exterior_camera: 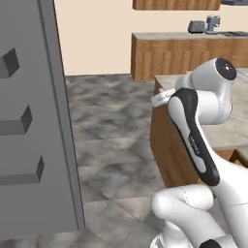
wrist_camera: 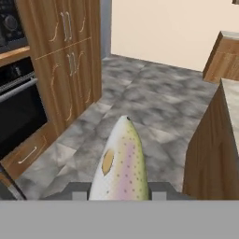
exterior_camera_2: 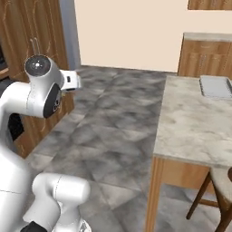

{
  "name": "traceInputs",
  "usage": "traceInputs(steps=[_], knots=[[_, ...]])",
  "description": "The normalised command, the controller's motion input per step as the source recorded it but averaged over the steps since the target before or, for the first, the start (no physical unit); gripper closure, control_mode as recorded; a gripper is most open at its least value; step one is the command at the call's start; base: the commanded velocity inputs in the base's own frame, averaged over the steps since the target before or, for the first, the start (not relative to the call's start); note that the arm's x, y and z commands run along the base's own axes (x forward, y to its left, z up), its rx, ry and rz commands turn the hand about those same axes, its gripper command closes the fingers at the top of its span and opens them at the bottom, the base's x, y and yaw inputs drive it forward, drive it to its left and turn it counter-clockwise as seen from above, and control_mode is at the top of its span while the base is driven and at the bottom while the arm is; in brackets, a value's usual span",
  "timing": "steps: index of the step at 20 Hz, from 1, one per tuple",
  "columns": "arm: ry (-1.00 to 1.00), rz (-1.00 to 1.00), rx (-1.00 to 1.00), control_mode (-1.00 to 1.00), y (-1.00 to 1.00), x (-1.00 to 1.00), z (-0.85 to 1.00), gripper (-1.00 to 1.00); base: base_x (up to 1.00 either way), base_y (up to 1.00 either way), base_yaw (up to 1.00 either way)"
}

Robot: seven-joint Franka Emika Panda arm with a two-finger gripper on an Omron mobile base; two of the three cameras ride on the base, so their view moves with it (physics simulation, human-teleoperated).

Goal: Place one tomato and one fish in each tupperware on the nearby counter, to pack two identical lunches.

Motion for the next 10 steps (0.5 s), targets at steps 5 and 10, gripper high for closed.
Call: traceInputs(steps=[5,10], knots=[[0.00,0.00,0.00,1.00,0.00,0.00,0.00,1.00,0.75,-0.02,-0.05],[0.00,0.00,0.00,1.00,0.00,0.00,0.00,1.00,0.99,0.00,0.00]])
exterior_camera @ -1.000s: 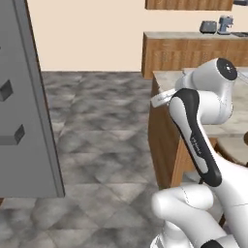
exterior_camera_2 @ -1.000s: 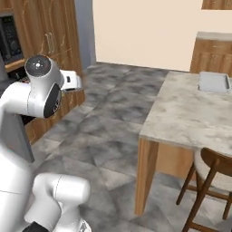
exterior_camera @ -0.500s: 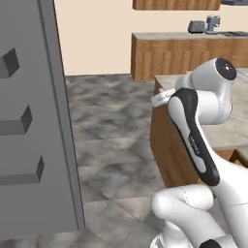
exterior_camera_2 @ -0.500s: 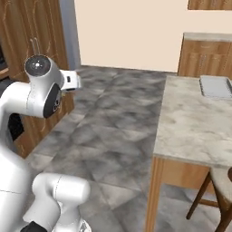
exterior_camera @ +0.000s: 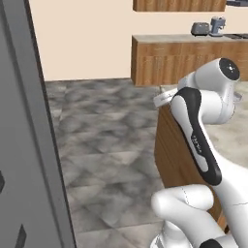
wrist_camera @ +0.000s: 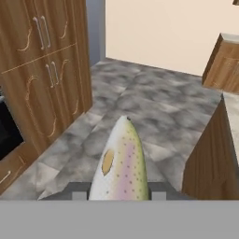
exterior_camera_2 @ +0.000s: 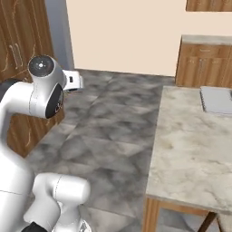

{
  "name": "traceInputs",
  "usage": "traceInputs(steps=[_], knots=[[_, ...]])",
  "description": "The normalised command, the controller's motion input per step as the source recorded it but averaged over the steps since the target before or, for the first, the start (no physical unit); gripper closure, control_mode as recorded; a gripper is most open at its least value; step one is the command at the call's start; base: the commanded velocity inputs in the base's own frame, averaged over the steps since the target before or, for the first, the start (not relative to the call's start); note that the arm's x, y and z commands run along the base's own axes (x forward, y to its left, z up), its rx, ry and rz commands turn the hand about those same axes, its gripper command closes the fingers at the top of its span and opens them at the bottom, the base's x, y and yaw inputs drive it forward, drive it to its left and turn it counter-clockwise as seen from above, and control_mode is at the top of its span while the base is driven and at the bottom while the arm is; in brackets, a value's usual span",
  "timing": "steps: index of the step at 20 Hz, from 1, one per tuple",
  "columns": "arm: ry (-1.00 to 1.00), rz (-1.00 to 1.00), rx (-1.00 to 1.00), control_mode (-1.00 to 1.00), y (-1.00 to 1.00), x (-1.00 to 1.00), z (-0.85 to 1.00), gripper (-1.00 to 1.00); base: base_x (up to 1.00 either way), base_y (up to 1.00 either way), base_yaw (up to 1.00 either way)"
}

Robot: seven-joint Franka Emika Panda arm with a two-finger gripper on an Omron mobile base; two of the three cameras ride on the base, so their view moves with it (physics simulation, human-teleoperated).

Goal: Place one tomato and one fish in each tupperware on the nearby counter, to pack two identical lunches.

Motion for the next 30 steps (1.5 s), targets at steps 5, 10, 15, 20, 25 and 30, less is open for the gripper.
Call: traceInputs(steps=[5,10,15,20,25,30], knots=[[0.00,0.00,0.00,1.00,0.00,0.00,0.00,1.00,1.00,0.07,0.00],[0.00,0.00,0.00,1.00,0.00,0.00,0.00,1.00,1.00,0.08,-0.04],[0.00,0.00,0.00,1.00,0.00,0.00,0.00,1.00,1.00,0.17,-0.21],[0.00,0.00,0.00,1.00,0.00,0.00,0.00,1.00,1.00,0.53,-0.29],[0.00,0.00,0.00,1.00,0.00,0.00,0.00,1.00,1.00,0.56,-0.30],[0.00,0.00,0.00,1.00,0.00,0.00,0.00,1.00,1.00,0.34,-0.47]])
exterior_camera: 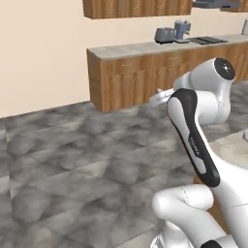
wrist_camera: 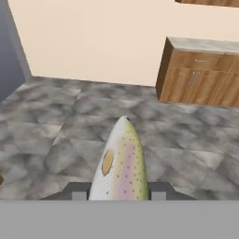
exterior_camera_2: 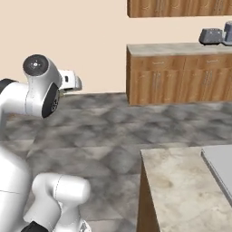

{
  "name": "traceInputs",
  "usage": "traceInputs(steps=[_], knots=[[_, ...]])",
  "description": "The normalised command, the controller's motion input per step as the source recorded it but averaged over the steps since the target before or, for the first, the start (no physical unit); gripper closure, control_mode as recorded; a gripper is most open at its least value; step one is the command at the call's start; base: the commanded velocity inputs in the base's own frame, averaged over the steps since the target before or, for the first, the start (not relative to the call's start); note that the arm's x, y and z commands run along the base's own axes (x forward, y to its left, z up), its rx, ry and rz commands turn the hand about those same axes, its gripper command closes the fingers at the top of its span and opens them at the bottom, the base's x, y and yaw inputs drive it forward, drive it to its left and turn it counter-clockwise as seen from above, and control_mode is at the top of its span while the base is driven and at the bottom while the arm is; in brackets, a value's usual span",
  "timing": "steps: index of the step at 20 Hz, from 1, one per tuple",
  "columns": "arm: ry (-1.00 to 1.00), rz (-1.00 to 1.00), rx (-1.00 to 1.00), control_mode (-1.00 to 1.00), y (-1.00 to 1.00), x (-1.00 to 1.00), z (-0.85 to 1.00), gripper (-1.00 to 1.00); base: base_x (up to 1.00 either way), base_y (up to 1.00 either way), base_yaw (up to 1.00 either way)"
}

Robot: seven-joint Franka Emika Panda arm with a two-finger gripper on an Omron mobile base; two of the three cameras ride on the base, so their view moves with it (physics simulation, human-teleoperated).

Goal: Place one tomato and one fish in each tupperware on the nearby counter, to pack two identical lunches.

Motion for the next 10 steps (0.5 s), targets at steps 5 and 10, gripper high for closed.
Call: traceInputs(steps=[5,10], knots=[[0.00,0.00,0.00,1.00,0.00,0.00,0.00,1.00,0.87,0.42,-0.59],[0.00,0.00,0.00,1.00,0.00,0.00,0.00,1.00,0.63,0.47,-0.58]])
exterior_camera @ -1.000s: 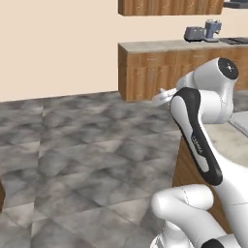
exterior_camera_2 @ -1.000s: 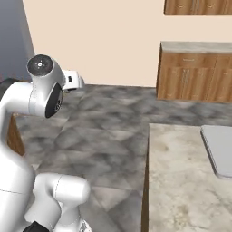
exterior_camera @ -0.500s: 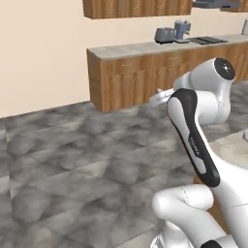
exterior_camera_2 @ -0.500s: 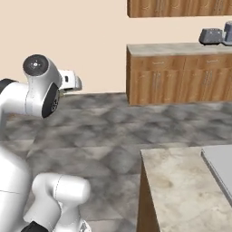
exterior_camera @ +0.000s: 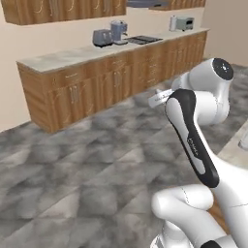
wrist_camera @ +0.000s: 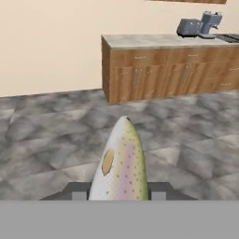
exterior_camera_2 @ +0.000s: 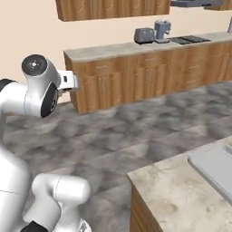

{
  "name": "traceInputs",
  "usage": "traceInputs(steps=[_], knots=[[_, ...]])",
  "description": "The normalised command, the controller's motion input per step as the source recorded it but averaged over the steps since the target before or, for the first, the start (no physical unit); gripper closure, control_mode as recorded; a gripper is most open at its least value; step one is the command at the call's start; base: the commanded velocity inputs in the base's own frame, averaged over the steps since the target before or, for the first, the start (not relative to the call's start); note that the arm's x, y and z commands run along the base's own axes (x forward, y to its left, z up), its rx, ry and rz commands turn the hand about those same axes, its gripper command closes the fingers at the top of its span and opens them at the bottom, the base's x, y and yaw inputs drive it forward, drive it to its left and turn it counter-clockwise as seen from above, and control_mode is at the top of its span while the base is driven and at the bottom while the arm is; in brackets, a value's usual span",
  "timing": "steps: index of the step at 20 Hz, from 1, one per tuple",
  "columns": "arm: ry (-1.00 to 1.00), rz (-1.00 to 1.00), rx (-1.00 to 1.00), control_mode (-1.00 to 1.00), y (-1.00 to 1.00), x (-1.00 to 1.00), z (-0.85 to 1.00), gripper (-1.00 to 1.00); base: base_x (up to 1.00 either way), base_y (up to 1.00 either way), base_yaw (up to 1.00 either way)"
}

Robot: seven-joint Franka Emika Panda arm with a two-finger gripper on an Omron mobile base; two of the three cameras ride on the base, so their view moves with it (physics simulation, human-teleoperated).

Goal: Place one tomato and one fish in each tupperware on the nearby counter, to pack two identical lunches.

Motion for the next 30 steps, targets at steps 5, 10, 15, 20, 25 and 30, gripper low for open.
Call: traceInputs(steps=[5,10,15,20,25,30], knots=[[0.00,0.00,0.00,1.00,0.00,0.00,0.00,1.00,0.50,0.53,-0.59],[0.00,0.00,0.00,1.00,0.00,0.00,0.00,1.00,0.34,0.39,-0.59],[0.00,0.00,0.00,1.00,0.00,0.00,0.00,1.00,0.28,0.50,-0.64],[0.00,0.00,0.00,1.00,0.00,0.00,0.00,1.00,0.15,0.71,-0.76],[0.00,0.00,0.00,1.00,0.00,0.00,0.00,1.00,0.14,0.72,-0.78],[0.00,0.00,0.00,1.00,0.00,0.00,0.00,1.00,0.14,0.80,-0.75]])
